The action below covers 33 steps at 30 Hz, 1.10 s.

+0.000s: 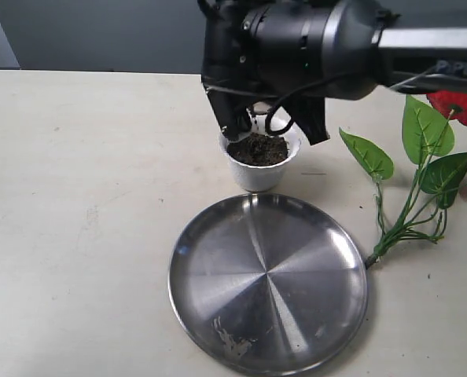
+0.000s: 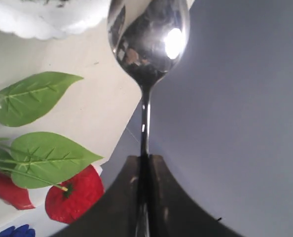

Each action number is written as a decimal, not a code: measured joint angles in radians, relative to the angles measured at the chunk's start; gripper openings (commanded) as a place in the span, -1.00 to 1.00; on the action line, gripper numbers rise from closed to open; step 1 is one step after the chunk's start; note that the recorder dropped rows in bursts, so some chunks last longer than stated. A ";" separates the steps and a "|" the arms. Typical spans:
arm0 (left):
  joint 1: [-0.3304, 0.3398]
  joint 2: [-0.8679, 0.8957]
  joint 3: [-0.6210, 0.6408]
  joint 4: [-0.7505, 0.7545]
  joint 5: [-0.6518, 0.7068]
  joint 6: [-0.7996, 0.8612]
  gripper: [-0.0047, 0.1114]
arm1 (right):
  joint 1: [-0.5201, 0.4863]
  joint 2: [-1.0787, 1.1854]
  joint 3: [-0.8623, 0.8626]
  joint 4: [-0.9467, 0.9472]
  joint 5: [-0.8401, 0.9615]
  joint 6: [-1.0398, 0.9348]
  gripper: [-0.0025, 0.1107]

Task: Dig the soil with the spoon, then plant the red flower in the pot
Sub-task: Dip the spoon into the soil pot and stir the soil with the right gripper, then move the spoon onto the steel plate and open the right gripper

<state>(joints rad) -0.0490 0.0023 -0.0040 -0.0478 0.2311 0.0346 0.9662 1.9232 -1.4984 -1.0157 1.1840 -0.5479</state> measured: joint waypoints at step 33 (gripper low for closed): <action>0.000 0.000 0.000 0.001 0.000 0.000 -0.91 | -0.055 0.005 0.000 0.321 0.026 0.175 -0.97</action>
<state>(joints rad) -0.0490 0.0023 -0.0040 -0.0472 0.2311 0.0346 0.9113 1.9286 -1.4984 -0.6949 1.2102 -0.3728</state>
